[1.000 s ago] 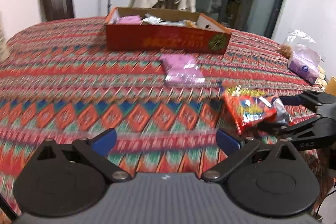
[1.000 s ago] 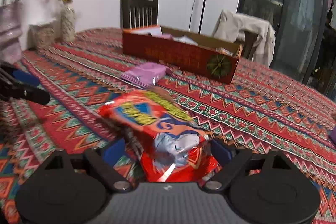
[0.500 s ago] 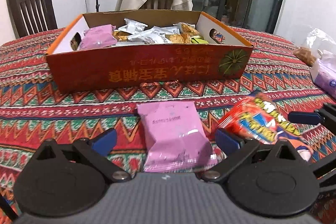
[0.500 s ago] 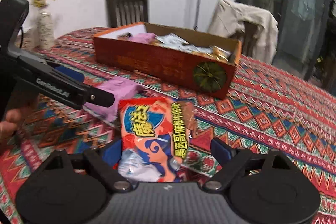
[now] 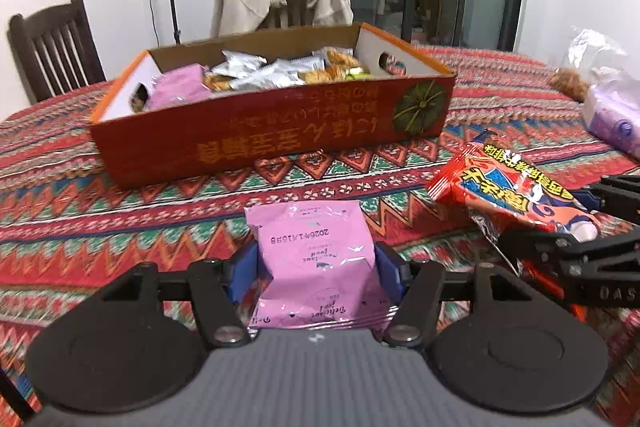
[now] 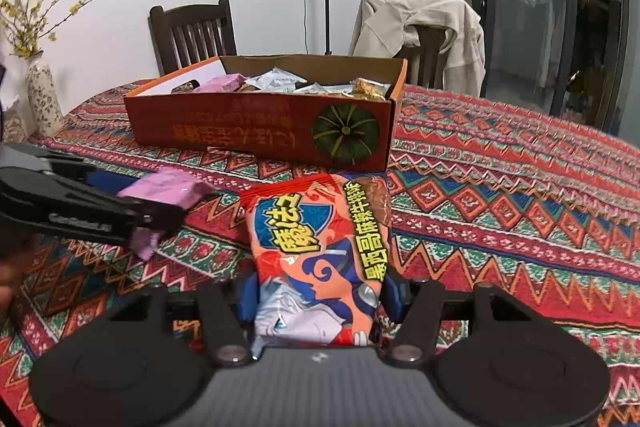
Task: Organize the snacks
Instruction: 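Carry both snacks into the cardboard box and open both grippers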
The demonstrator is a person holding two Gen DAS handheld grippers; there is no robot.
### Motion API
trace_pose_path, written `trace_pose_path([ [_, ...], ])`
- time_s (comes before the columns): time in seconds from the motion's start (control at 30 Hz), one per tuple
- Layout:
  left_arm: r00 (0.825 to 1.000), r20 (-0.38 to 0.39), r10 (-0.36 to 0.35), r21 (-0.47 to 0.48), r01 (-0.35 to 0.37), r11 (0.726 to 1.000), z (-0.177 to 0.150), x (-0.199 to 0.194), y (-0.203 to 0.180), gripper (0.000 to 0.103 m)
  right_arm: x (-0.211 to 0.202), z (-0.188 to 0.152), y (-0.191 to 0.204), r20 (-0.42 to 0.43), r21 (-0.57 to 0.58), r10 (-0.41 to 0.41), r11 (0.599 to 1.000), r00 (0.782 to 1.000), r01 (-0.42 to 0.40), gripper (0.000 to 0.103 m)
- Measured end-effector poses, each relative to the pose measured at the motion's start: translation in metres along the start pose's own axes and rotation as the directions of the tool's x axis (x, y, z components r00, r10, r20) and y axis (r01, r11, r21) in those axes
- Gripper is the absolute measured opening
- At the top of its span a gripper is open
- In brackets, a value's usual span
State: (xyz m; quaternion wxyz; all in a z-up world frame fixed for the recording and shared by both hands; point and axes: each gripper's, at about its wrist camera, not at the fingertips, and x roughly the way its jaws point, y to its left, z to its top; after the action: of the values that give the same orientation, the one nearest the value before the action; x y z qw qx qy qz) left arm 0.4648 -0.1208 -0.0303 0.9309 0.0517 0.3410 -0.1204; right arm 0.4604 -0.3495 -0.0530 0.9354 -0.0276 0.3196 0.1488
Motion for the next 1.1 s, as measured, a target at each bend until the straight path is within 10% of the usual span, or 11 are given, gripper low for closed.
trace_pose_path([
  [0.5,0.997,0.067,0.041,-0.178,-0.028,0.984,-0.098,-0.157,0.016,0.063,-0.118,-0.055,0.044,0.084,0.121,0.065,0.99,0.994,-0.075,0.058],
  [1.1,0.984,0.173,0.052,-0.168,-0.023,0.986,-0.123,-0.224,0.018,0.063,-0.194,-0.086,0.085,0.136,0.102,0.05,0.993,0.989,-0.064,0.058],
])
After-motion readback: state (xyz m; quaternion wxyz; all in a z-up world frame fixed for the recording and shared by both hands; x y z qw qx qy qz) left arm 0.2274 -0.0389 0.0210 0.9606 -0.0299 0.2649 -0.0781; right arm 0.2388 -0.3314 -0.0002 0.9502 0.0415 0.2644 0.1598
